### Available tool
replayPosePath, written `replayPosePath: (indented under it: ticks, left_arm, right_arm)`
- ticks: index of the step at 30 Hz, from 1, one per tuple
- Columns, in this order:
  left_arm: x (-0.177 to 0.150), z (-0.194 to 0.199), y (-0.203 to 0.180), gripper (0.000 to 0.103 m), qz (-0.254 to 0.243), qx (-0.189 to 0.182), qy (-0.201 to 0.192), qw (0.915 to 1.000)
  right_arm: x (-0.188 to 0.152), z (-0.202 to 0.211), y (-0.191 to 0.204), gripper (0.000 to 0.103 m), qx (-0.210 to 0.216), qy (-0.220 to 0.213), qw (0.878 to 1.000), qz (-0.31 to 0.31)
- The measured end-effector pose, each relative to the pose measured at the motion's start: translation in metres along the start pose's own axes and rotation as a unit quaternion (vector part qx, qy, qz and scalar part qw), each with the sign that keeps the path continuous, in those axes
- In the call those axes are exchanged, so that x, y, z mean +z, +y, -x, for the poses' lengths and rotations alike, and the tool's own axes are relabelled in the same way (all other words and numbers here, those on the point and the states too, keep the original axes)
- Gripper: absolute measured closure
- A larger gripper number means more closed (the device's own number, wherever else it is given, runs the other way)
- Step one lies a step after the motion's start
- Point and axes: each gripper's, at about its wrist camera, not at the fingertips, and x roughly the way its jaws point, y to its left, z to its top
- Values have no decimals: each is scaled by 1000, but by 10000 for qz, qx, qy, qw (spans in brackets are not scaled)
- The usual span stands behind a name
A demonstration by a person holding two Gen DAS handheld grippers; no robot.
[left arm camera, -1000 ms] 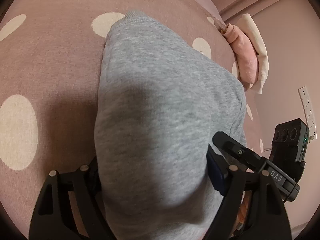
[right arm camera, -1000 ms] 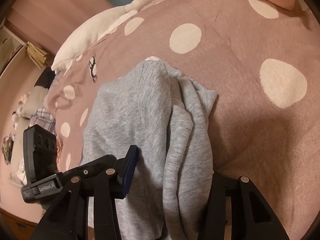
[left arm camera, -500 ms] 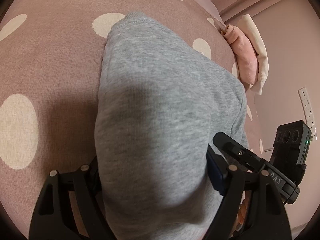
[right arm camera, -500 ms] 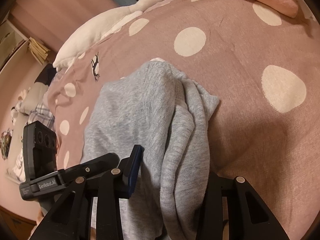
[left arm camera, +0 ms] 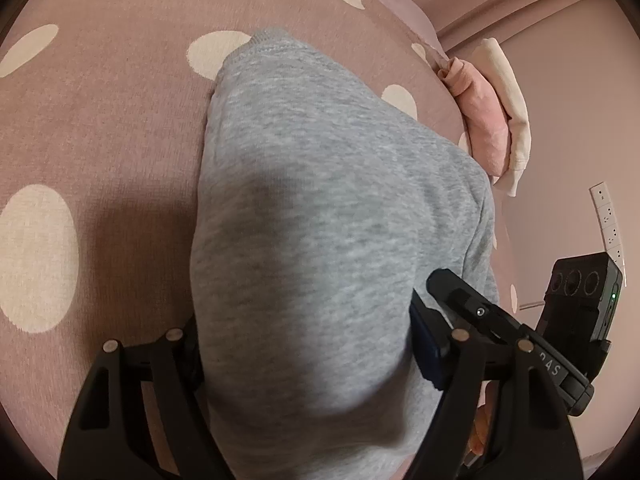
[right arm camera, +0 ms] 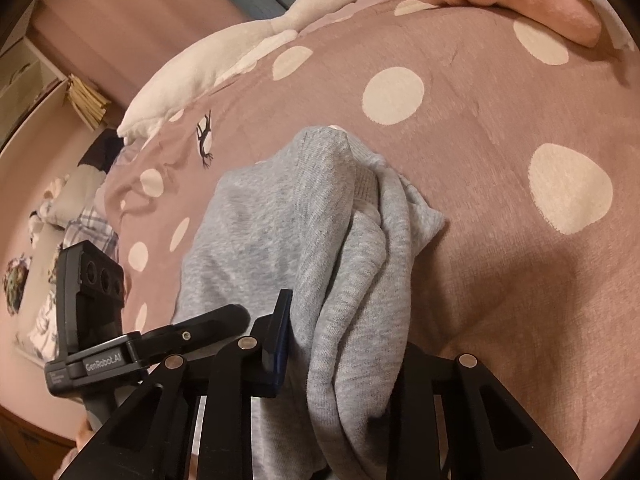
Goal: Fold small clothes
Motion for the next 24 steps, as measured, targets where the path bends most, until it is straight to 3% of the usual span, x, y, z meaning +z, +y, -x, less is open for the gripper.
replayPosePath:
  ticks: [24]
  left_arm:
    - [-19,35,-15,28,-48,-62,-48,10000]
  right_arm:
    - [-13,29,21,76,149,-155,9996,194]
